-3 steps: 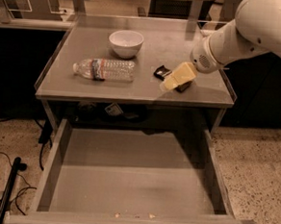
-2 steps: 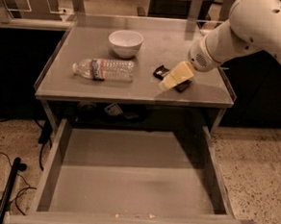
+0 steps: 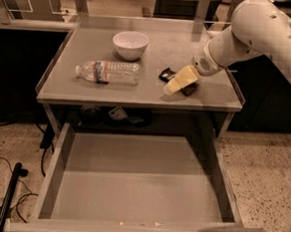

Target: Place rxbar chocolate into top drawer

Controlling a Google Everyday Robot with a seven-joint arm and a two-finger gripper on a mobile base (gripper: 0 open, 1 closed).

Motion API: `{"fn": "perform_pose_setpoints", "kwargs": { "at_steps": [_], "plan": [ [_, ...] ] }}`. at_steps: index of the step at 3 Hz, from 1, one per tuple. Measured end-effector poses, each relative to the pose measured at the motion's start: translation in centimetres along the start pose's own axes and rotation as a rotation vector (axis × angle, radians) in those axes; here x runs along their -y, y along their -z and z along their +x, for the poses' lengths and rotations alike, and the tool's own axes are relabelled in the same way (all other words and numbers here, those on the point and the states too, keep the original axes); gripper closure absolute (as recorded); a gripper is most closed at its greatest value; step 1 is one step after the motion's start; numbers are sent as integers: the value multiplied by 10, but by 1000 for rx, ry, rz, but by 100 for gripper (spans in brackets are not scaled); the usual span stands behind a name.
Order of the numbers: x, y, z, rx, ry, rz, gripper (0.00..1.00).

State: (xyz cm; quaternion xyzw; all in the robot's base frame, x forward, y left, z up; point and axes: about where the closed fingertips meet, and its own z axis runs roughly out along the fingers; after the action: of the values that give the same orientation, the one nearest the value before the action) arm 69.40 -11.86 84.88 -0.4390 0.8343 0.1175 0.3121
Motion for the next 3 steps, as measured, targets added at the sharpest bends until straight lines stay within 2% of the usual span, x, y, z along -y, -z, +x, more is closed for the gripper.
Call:
{"fn": "perform_pose_setpoints", "kwargs": {
  "at_steps": [1,2,3],
  "plan": [
    [-2,-24,11,-35,-31,-28,0],
    [-2,-24,11,-35,-31,-28,0],
    [-2,-24,12,-35,-31,-28,34]
  ]
}}
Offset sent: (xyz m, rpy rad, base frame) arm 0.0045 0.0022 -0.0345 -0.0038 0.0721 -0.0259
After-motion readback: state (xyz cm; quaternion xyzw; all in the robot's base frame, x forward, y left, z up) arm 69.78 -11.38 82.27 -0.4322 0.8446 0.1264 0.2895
